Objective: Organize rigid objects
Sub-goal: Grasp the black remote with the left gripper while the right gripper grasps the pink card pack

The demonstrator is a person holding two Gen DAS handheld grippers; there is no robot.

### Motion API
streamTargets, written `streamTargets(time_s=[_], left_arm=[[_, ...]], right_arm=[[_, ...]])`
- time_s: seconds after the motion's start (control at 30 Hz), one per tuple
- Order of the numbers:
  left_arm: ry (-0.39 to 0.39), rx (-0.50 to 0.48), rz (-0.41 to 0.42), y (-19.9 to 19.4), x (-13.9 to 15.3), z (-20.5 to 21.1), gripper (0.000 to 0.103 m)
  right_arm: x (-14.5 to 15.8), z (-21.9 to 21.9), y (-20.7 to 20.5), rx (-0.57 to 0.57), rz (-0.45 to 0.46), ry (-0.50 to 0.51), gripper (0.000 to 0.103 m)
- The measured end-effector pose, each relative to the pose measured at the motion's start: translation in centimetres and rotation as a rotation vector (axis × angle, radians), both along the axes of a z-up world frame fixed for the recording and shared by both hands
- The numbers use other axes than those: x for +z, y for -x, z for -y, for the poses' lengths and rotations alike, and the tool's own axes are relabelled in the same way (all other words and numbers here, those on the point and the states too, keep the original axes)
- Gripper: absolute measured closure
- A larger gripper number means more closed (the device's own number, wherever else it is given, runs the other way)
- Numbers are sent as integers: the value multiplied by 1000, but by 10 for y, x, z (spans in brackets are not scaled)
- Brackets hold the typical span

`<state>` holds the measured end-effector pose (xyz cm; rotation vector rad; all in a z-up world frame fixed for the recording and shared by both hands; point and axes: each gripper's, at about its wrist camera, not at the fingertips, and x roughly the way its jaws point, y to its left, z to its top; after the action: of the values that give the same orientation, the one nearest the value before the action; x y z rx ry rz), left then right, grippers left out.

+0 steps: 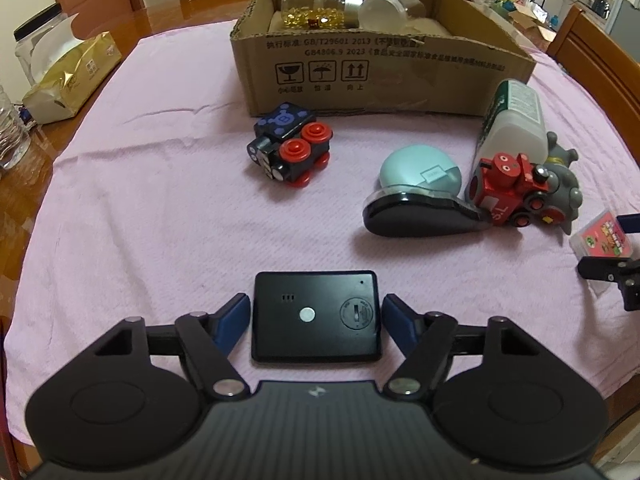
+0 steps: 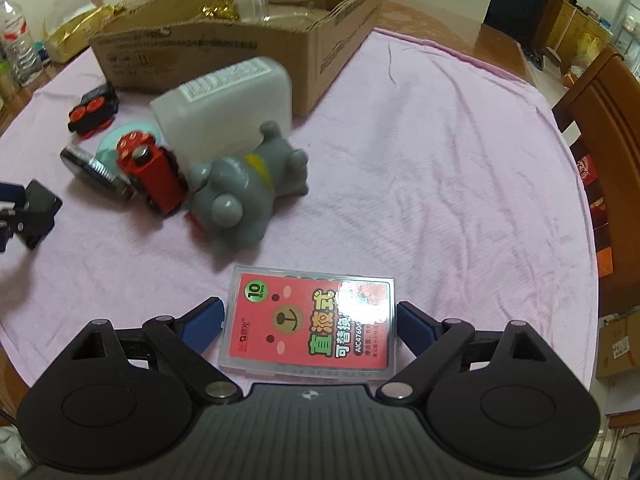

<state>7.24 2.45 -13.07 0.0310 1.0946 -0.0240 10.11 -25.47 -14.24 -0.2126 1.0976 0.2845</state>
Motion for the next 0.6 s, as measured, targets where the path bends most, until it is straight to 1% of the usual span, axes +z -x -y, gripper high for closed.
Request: streamTargets(time_s=[0.13,0.33,0.43,0.53,0.6], left_arm=[[5,9,-3,-2,-1,0,27],[11,-3,-26,-3,-1,1,28],[9,-21,-18,0,-1,0,28],[8,-46,-17,-2,1,0,34],[10,-61,-32,-4,1,0,34]], right_arm=[[0,1,-2,-41,-8,-13,8],[-1,-2,-4,-55,-18,-7,8],[-1,-2,-5,-64,-19,-10,8],[-1,-2,-3,-66,-13,-11,9],[0,-3,-2,-69,-15,-9,9]])
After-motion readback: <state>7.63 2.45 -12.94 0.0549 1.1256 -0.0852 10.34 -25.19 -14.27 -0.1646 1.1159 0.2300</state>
